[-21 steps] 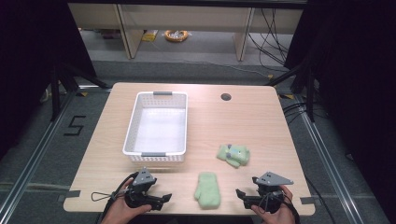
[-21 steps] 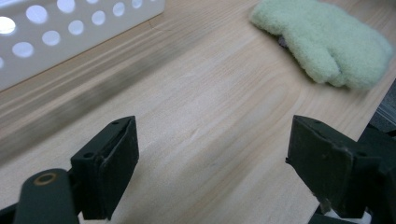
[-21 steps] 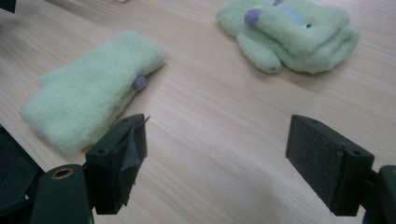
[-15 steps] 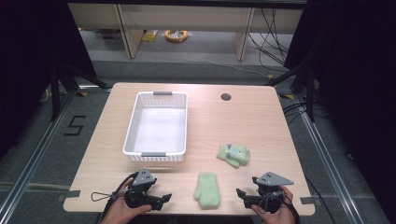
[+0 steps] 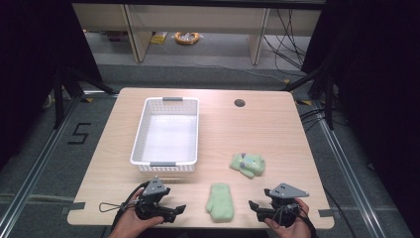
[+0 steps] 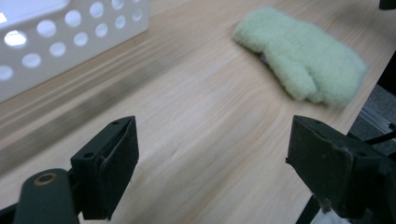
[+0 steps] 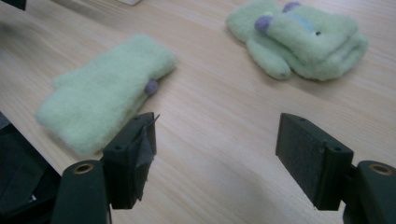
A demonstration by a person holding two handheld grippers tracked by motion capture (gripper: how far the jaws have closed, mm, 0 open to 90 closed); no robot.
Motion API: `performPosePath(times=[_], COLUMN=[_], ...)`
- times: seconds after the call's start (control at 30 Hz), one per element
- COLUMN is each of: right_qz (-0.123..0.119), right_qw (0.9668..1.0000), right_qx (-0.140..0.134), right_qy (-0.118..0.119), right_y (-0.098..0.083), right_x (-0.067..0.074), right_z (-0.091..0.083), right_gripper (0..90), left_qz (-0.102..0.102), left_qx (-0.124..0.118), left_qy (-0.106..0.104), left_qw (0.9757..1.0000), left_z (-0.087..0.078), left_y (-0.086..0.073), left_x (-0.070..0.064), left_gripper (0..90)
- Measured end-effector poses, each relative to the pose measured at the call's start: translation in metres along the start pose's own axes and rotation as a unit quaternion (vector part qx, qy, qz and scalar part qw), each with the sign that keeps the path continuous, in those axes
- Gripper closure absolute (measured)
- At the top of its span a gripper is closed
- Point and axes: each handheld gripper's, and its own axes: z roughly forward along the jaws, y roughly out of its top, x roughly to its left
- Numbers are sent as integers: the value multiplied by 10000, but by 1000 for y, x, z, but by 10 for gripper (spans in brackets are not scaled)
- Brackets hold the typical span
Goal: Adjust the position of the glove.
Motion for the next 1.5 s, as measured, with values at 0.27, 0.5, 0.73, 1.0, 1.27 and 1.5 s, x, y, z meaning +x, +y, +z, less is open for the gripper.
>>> performPosePath(times=[0.27, 0.5, 0.73, 1.0, 1.27, 1.5], right_qz=[-200, -422, -473, -724, -645, -797], right_qw=[9995, 9982, 9963, 9941, 9942, 9920], right_qx=[103, 164, 392, 490, 558, 739], right_qy=[205, 393, 602, 650, 658, 639], right_y=[6, 6, 4, 3, 2, 3], right_x=[16, 31, 43, 51, 58, 57], right_z=[4, 10, 18, 26, 35, 39], right_gripper=[369, 419, 482, 481, 478, 506], left_qz=[258, 697, 786, 788, 773, 866], left_qx=[-53, 36, 175, 440, 571, 839], left_qy=[-330, -736, -818, -766, -816, -791], left_qw=[9991, 9948, 9934, 9930, 9920, 9895], left_z=[14, 37, 63, 86, 100, 108], left_y=[34, 65, 83, 88, 90, 87], left_x=[-11, -32, -35, -30, -30, -28], left_gripper=[188, 250, 359, 405, 413, 413])
